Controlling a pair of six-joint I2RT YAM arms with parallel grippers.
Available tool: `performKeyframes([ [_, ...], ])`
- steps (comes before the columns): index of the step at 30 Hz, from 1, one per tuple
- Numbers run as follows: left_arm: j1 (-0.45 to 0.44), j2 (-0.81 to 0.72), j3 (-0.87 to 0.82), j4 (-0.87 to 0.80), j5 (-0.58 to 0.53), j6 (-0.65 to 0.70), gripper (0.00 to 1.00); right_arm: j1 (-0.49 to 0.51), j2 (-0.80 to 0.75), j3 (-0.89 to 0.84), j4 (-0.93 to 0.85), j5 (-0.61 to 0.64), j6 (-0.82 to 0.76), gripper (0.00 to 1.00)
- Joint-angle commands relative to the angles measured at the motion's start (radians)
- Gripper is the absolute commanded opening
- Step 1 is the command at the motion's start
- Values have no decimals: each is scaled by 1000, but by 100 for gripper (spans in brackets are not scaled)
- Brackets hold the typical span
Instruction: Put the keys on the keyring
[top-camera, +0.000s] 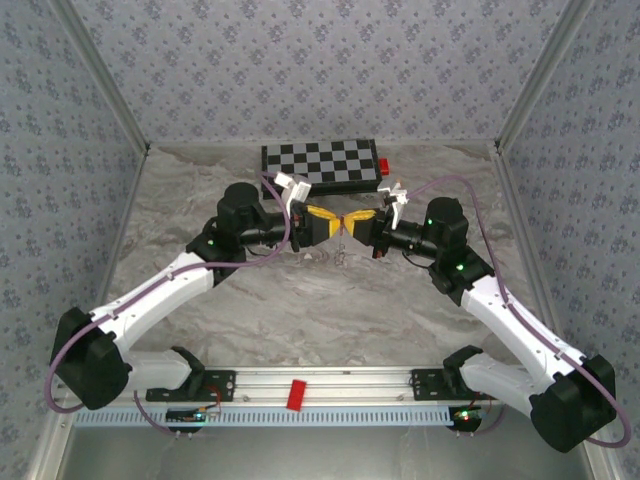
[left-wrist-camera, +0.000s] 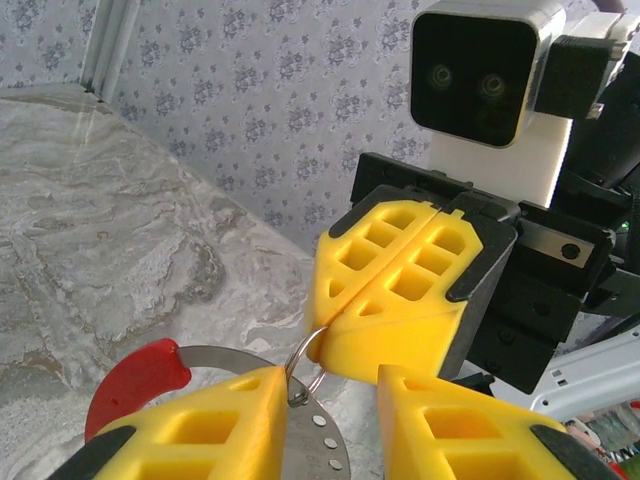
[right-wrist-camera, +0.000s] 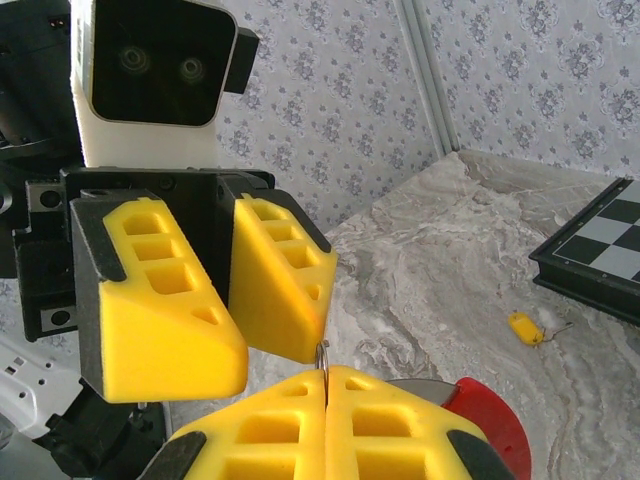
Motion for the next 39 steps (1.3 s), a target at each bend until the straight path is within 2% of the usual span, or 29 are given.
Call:
performKeyframes([
  [1, -2, 13, 20, 30, 33, 8, 30, -2, -19, 7, 35, -18, 15, 0],
  [11, -6, 20, 32, 36, 62, 11, 25, 2, -14, 6, 37, -25, 15, 0],
  [14, -4, 18, 36, 12, 28, 18, 31, 2, -12, 6, 37, -28, 15, 0],
  [21, 16, -1, 26, 12, -25, 18, 35, 2, -17, 10, 32, -27, 13, 0],
  [29, 7, 24, 35, 43, 55, 12, 33, 5, -14, 12, 35, -32, 14, 0],
  [39, -4, 24, 42, 41, 79, 25, 28, 6, -7, 14, 37, -33, 15, 0],
])
